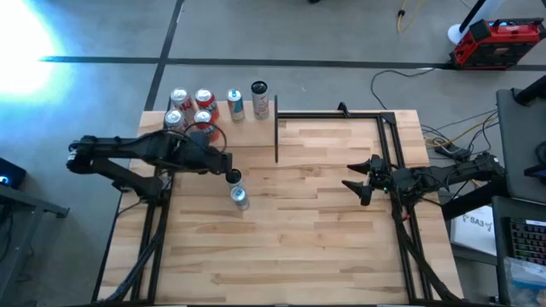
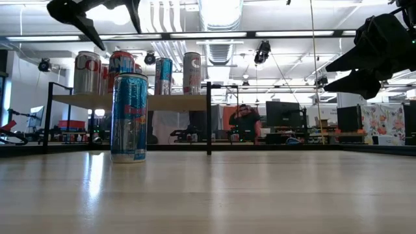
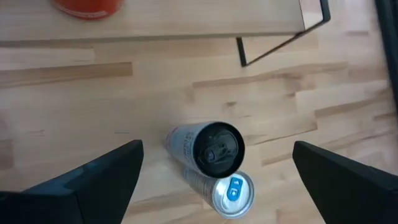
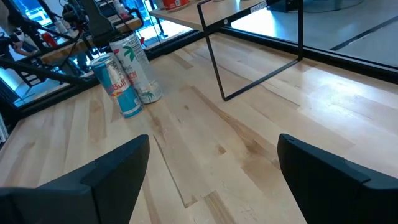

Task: Place canned beverage on shelf
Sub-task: Put the bottom blue soda can on the shelf

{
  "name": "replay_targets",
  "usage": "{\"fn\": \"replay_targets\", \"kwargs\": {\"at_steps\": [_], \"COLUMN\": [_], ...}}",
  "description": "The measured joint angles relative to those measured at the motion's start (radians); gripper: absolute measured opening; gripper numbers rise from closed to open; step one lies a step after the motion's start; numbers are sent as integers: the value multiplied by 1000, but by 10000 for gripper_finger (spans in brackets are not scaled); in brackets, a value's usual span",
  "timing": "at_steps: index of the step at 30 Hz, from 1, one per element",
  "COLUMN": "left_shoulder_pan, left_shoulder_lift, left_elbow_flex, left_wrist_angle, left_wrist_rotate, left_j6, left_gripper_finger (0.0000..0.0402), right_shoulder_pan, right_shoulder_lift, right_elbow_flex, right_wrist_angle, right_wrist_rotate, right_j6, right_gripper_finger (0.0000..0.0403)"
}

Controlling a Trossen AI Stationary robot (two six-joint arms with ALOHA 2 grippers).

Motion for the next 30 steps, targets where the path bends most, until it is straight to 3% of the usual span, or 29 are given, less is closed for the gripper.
{"fn": "replay_targets", "kwargs": {"at_steps": [12,24,30], "left_shoulder_pan": [29,147,192], "left_shoulder_lift": [131,365,430], "left_elbow_flex": [131,472,568], "left_wrist_angle": [-23,-219,-267], "left_wrist_rotate": [-61,-93,-143], "left_j6": [172,267,276], "left_gripper_finger": [398,398,398], "right_shoulder_pan": [0,0,0], "right_shoulder_lift": [0,0,0], "right_elbow_flex": [0,0,0], "right_wrist_angle": [0,0,0], "right_wrist_rotate": [0,0,0], "right_j6": [0,0,0], "right_gripper_finger": [336,336,336]}}
